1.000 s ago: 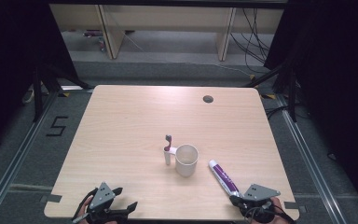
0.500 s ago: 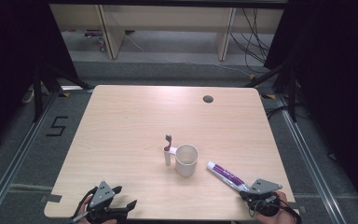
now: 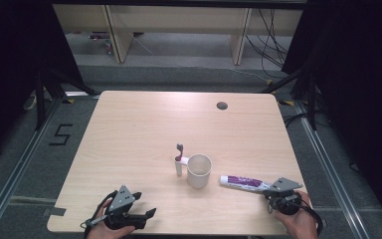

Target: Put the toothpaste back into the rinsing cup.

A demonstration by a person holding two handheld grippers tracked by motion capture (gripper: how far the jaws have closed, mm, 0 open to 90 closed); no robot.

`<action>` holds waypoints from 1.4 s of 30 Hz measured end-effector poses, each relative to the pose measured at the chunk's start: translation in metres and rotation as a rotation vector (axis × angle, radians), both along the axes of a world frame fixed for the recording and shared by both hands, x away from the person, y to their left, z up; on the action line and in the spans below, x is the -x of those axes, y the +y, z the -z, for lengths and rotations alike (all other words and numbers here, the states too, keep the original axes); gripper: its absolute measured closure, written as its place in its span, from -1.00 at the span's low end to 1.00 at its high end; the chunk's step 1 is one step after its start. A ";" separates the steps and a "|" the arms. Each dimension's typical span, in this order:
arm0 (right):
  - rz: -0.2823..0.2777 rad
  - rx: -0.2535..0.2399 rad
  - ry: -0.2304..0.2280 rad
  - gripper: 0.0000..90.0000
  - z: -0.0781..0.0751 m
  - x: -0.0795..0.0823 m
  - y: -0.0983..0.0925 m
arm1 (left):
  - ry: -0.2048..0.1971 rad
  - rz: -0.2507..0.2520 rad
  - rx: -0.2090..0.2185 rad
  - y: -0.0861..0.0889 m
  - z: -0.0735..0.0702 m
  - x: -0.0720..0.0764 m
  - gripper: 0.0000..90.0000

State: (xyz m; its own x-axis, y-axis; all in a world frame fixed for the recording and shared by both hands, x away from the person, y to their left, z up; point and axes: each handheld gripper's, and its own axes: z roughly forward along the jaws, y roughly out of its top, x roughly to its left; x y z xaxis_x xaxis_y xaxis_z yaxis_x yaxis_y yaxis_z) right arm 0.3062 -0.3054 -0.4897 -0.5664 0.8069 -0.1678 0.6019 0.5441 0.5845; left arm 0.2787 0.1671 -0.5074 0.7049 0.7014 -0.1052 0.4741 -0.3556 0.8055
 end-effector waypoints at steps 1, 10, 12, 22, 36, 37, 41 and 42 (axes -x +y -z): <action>0.016 -0.011 0.004 0.98 -0.001 -0.002 0.002 | 0.000 -0.008 0.020 -0.004 0.000 -0.001 -0.46; 0.067 0.042 0.002 0.99 -0.002 -0.042 0.009 | -0.002 0.081 0.003 -0.019 -0.001 -0.011 -0.46; 0.059 0.061 -0.007 0.99 -0.001 -0.053 0.009 | 0.008 0.080 -0.004 -0.021 -0.003 -0.011 -0.46; 0.074 0.065 -0.001 0.97 -0.003 -0.097 0.023 | -0.002 0.074 -0.011 -0.016 -0.002 -0.006 -0.46; 0.058 0.093 0.029 0.92 0.001 -0.145 0.064 | -0.009 0.060 -0.009 -0.010 -0.001 0.000 -0.46; 0.064 0.089 0.028 0.90 -0.001 -0.145 0.066 | -0.019 0.063 -0.021 -0.010 -0.002 -0.001 -0.46; 0.100 0.013 0.041 0.64 -0.011 -0.144 0.066 | -0.014 0.051 -0.003 -0.011 -0.001 0.000 -0.46; 0.115 -0.005 0.049 0.53 -0.015 -0.142 0.067 | -0.014 0.050 -0.002 -0.011 -0.001 0.000 -0.46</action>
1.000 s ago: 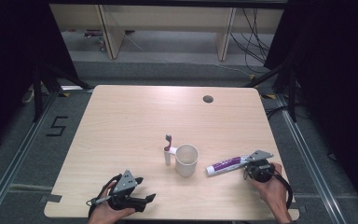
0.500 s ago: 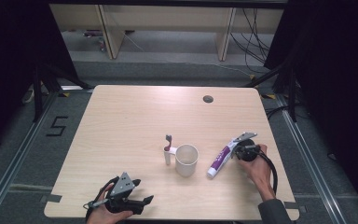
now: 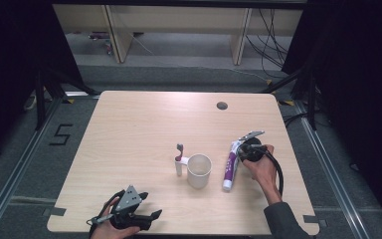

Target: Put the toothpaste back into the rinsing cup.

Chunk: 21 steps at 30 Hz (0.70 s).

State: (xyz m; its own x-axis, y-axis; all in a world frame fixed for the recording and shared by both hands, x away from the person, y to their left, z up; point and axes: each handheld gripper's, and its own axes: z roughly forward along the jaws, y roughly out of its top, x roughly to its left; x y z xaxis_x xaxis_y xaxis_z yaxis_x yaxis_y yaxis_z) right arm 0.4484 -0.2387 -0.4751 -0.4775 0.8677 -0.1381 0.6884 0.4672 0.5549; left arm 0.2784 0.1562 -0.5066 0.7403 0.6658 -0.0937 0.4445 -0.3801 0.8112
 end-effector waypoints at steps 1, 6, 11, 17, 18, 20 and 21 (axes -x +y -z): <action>0.008 -0.007 0.006 0.41 -0.002 0.001 0.000 | 0.007 0.001 -0.005 0.000 -0.001 0.000 -0.46; 0.077 -0.130 0.041 0.04 -0.012 0.009 0.007 | 0.010 0.007 -0.001 -0.002 0.001 0.001 -0.46; 0.090 -0.159 0.069 -0.18 -0.013 0.011 0.013 | 0.011 0.006 -0.003 -0.002 0.001 0.001 -0.46; 0.062 -0.117 0.092 -0.25 -0.008 0.011 0.027 | 0.012 0.003 -0.003 -0.001 0.001 0.001 -0.46; 0.070 -0.117 0.102 -0.27 -0.006 0.011 0.029 | 0.008 0.000 0.002 -0.002 0.001 0.001 -0.46; 0.086 -0.100 0.123 -0.29 -0.005 0.011 0.033 | 0.012 0.001 0.004 -0.002 0.001 0.001 -0.46; 0.072 -0.082 0.117 -0.29 -0.003 0.009 0.033 | 0.013 0.001 0.002 -0.002 0.001 0.001 -0.46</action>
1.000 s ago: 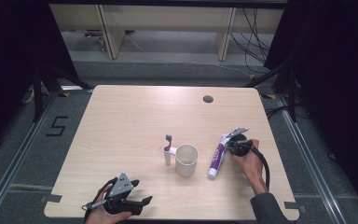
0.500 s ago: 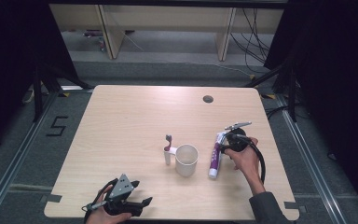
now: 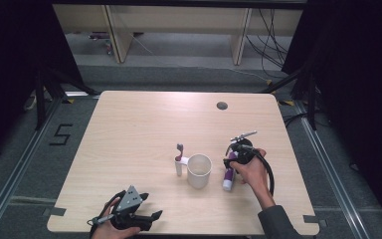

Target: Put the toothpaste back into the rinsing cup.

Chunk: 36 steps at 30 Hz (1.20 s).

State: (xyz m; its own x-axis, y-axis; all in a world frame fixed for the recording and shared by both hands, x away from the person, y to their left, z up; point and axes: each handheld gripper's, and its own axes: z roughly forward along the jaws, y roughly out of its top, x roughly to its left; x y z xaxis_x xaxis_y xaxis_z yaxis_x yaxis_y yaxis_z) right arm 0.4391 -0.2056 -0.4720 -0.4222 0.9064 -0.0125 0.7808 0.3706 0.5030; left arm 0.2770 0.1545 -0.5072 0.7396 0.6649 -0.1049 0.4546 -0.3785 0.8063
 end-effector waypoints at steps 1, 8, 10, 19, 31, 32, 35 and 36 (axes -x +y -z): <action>-0.013 0.017 -0.006 -0.29 0.001 -0.001 0.000 | -0.006 0.006 -0.012 0.001 0.000 0.000 -0.46; -0.026 0.024 0.035 -0.17 0.005 -0.004 0.005 | -0.004 0.009 -0.018 0.002 -0.001 -0.001 -0.46; -0.029 0.014 0.054 -0.10 0.004 -0.006 0.004 | -0.003 0.009 -0.021 0.002 -0.001 0.000 -0.46; -0.033 0.053 0.124 0.19 0.002 -0.010 -0.001 | 0.000 0.000 0.002 0.002 0.000 0.001 -0.46; -0.081 0.099 0.179 0.33 0.001 -0.017 -0.003 | 0.006 -0.017 0.010 0.002 0.000 0.003 -0.46; -0.067 0.116 0.191 0.35 0.000 -0.016 -0.001 | 0.006 -0.014 0.004 0.003 0.000 0.003 -0.46; -0.098 0.142 0.172 0.69 -0.005 -0.020 -0.003 | 0.006 -0.016 0.007 0.003 0.000 0.003 -0.46; -0.082 0.153 0.182 0.69 -0.007 -0.020 -0.003 | 0.007 -0.015 0.006 0.003 0.000 0.003 -0.46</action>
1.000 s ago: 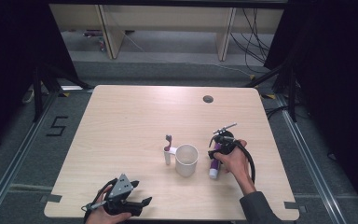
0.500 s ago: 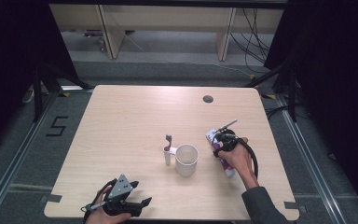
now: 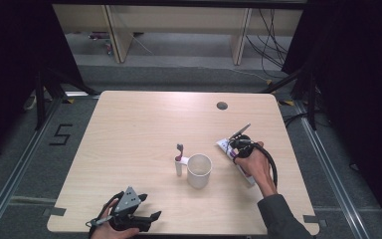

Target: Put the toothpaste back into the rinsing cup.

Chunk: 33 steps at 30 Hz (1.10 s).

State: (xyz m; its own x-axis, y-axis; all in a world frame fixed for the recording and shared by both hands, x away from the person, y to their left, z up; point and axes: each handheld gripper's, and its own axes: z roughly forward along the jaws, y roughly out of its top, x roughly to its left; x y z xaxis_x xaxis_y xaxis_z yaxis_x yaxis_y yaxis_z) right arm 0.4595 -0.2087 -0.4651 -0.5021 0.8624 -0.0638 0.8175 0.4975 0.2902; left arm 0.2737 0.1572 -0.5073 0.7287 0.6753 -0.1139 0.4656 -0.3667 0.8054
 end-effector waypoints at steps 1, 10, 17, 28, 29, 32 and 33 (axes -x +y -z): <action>-0.012 -0.005 0.013 0.69 0.001 -0.001 -0.001 | 0.001 0.000 -0.002 0.000 0.000 0.000 -0.45; -0.034 0.025 0.073 0.68 0.004 -0.009 0.002 | -0.003 0.003 0.012 -0.001 0.001 0.001 -0.45; -0.065 0.065 0.086 0.66 0.009 -0.014 0.005 | -0.005 0.005 0.009 -0.001 0.001 0.000 -0.45; -0.139 0.101 0.114 0.70 0.007 -0.017 0.007 | -0.006 0.006 0.003 0.000 0.000 0.001 -0.43; -0.145 0.101 0.118 0.70 0.006 -0.016 0.006 | -0.008 0.010 0.010 -0.001 0.000 0.000 -0.43; -0.103 0.079 0.166 0.70 0.004 -0.013 0.007 | -0.007 0.006 0.021 -0.001 0.000 0.001 -0.43; -0.150 0.087 0.128 0.70 0.005 -0.015 0.003 | -0.007 0.006 0.021 -0.001 0.000 0.001 -0.43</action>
